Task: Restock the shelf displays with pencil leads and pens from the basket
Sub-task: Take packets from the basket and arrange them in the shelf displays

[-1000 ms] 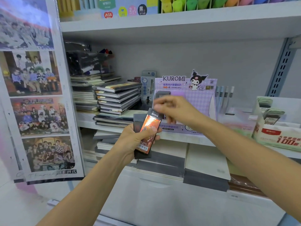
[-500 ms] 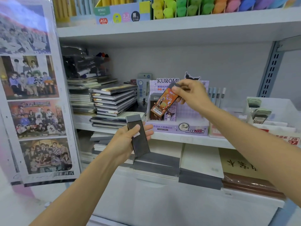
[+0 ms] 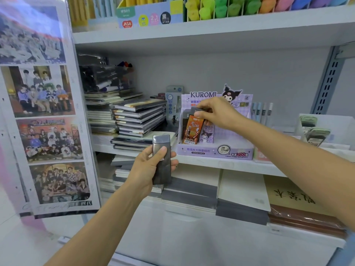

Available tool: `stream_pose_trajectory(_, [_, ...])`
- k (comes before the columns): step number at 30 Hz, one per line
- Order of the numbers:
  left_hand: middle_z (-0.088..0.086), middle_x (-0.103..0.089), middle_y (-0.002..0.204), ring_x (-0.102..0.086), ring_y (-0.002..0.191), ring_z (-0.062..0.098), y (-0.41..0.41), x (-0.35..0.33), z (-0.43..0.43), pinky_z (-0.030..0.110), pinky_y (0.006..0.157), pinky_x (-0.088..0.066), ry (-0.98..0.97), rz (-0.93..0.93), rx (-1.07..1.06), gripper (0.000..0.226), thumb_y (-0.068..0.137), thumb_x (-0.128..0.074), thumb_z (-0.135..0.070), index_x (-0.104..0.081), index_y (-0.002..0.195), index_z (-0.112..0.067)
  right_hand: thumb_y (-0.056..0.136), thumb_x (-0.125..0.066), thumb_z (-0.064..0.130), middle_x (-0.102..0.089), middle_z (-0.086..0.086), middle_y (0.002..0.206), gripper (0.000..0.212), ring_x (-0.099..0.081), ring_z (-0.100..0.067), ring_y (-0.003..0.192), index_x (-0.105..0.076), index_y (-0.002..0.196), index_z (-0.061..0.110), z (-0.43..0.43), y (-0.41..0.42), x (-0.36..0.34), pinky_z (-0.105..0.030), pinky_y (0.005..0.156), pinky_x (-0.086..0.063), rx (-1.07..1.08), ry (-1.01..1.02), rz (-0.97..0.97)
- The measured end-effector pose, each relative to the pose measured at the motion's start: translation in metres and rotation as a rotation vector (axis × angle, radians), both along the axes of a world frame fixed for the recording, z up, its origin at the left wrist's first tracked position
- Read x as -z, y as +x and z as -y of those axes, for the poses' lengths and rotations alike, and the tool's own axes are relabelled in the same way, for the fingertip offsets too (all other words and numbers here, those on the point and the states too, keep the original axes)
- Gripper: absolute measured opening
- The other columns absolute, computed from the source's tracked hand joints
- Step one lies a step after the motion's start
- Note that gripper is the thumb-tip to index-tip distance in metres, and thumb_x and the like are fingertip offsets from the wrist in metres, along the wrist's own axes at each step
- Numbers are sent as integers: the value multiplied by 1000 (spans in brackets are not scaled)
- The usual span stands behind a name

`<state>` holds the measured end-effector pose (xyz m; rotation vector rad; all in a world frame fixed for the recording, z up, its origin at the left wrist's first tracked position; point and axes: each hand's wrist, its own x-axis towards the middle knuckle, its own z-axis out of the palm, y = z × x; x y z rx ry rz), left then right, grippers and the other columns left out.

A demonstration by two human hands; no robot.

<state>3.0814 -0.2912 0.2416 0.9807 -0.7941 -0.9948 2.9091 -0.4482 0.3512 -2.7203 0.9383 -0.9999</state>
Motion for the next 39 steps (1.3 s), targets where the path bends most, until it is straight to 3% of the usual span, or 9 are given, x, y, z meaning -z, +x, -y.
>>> stream_pose_trajectory(4, [14, -75, 99, -74, 79, 24, -1, 1, 3, 31, 64, -59, 1, 7, 16, 24, 92, -61, -20, -64, 113, -9, 88, -69, 26, -67, 1, 96, 26, -61, -14, 84, -63, 113, 19, -9, 15, 5, -32, 80, -52, -46, -62, 20])
stream_pose_trajectory(7, [15, -75, 97, -74, 78, 24, 1, 3, 3, 29, 63, -58, -9, 23, 21, 22, 92, -62, -18, -65, 111, -7, 85, -72, 26, -68, 3, 88, 21, -59, -12, 79, -66, 103, 20, -8, 12, 6, -36, 78, -52, -32, -142, 60])
stream_pose_trajectory(15, [15, -75, 94, -72, 70, 20, -4, 1, 6, 28, 61, -58, -10, 25, 25, 20, 88, -66, -16, -67, 105, -5, 82, -74, 27, -47, 3, 101, 30, -42, -14, 99, -71, 110, 16, -4, 22, 19, -28, 89, -36, 26, -239, 69])
stream_pose_trajectory(18, [13, -75, 95, -73, 72, 20, -6, 0, 3, 27, 61, -58, 0, 56, 29, 24, 86, -68, -18, -67, 107, -5, 88, -67, 29, -52, 1, 112, 29, -42, -17, 109, -70, 116, 22, -9, 14, 20, -27, 94, -29, 23, -222, 90])
stream_pose_trajectory(22, [12, -75, 89, -72, 73, 21, -12, -5, 2, 28, 63, -58, 10, 94, 88, 22, 81, -72, -23, -71, 95, -6, 95, -59, 22, -57, 10, 128, 34, -53, -6, 114, -61, 129, 26, -35, -9, 28, -24, 97, -44, -328, 222, 331])
stream_pose_trajectory(26, [5, -72, 81, -67, 68, 15, -29, -13, 4, 25, 65, -56, -24, 168, 217, 25, 74, -72, -33, -75, 89, -13, 99, -51, 19, -56, 8, 138, 38, -51, -11, 127, -53, 138, 19, -57, -24, 40, -19, 97, -45, -606, 540, 134])
stream_pose_trajectory(30, [6, -70, 81, -67, 66, 17, -43, -16, 7, 27, 65, -58, -54, 85, 308, 31, 76, -68, -34, -73, 96, -10, 95, -57, 11, -66, -9, 119, 25, -63, -19, 110, -65, 119, 8, -64, -32, 41, -19, 89, -49, -571, 594, 256])
stream_pose_trajectory(35, [13, -71, 114, -66, 106, 26, -46, -19, 4, 41, 96, -51, -65, 311, 368, 46, 81, -69, -40, -68, 118, -13, 87, -68, 19, -65, 4, 78, 4, -55, -6, 72, -69, 84, 16, -60, -44, 33, -19, 67, -47, -359, 455, 421])
stream_pose_trajectory(39, [12, -75, 96, -69, 83, 21, -55, -19, 8, 28, 73, -56, -113, 319, 229, 31, 82, -68, -19, -70, 111, -6, 88, -68, 19, -69, -6, 80, 8, -62, -10, 70, -69, 91, 11, -59, -56, 29, -23, 56, -51, -316, 550, 478])
